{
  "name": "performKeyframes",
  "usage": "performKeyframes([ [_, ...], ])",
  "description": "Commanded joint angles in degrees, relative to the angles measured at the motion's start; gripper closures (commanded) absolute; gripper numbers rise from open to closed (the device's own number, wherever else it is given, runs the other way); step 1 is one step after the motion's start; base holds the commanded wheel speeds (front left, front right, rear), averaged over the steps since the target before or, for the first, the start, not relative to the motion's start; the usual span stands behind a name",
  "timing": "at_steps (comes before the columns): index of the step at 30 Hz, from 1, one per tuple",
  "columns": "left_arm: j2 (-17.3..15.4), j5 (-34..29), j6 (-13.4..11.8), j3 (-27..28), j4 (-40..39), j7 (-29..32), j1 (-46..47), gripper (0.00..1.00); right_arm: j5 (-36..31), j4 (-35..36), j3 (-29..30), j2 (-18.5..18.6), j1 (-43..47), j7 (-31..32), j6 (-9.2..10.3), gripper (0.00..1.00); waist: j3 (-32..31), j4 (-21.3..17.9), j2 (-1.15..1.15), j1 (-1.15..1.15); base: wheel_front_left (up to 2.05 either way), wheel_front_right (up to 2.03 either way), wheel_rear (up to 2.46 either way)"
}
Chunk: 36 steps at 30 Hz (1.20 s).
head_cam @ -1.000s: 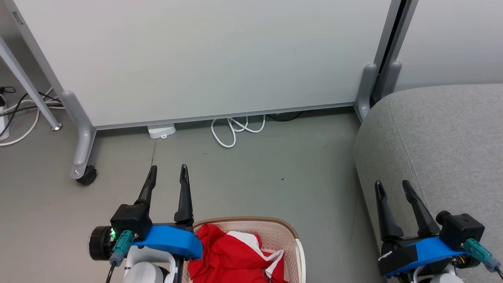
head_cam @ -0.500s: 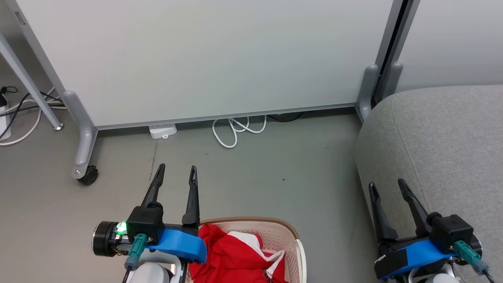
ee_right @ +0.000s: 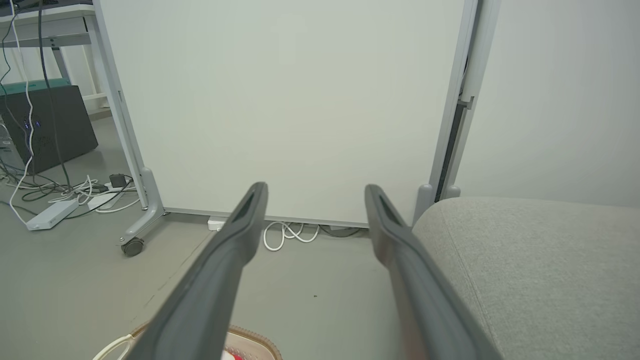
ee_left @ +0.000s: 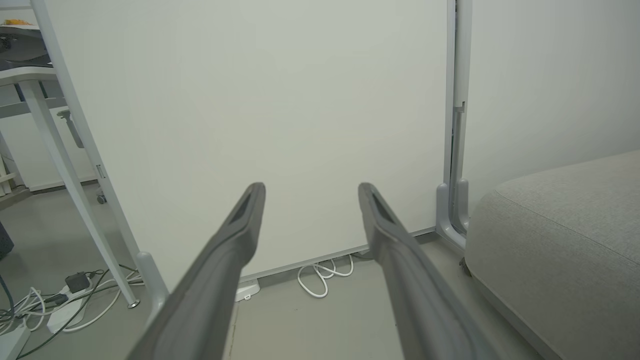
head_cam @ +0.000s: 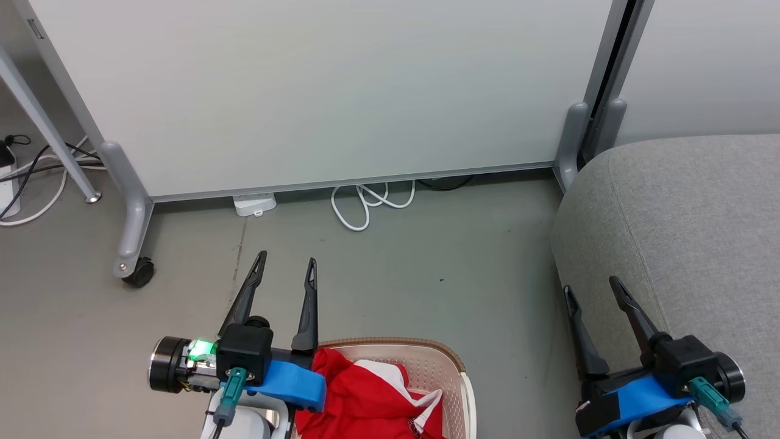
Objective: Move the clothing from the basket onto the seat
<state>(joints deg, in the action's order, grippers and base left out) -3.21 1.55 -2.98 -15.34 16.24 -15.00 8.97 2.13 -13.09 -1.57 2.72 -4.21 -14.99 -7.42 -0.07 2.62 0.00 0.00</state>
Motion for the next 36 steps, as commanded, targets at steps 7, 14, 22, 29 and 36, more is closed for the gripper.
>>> performKeyframes([
  [7,-0.06,-0.45,0.24,0.25,0.12,-0.28,0.29,0.00,-0.36,-0.06,-0.11,0.29,0.17,-0.27,-0.13,0.00,-0.13,-0.06,0.00,0.00,0.00,0.00,0.00],
  [14,0.03,-0.35,0.31,0.39,0.24,-0.28,0.21,0.00,-0.52,-0.09,-0.11,0.28,0.27,-0.27,-0.13,0.00,-0.15,-0.03,0.00,0.00,0.00,0.00,0.00],
  [22,0.09,-0.48,0.32,0.56,0.33,-0.28,0.05,0.00,-0.38,-0.07,-0.25,0.28,0.27,-0.27,-0.13,0.00,-0.18,-0.17,0.00,0.00,0.00,0.00,0.00],
  [29,-0.50,-1.23,1.52,-0.45,1.56,-0.28,1.16,0.00,-0.25,0.21,-0.45,0.28,0.46,-0.27,-0.13,0.00,0.11,-0.57,0.00,0.00,0.00,0.00,0.00],
  [36,-1.25,-2.14,4.59,-3.25,6.21,-0.23,4.31,0.00,-0.33,0.54,-0.87,0.28,-0.40,-0.26,-0.13,0.00,2.00,-2.09,0.00,0.00,0.00,0.00,0.00],
])
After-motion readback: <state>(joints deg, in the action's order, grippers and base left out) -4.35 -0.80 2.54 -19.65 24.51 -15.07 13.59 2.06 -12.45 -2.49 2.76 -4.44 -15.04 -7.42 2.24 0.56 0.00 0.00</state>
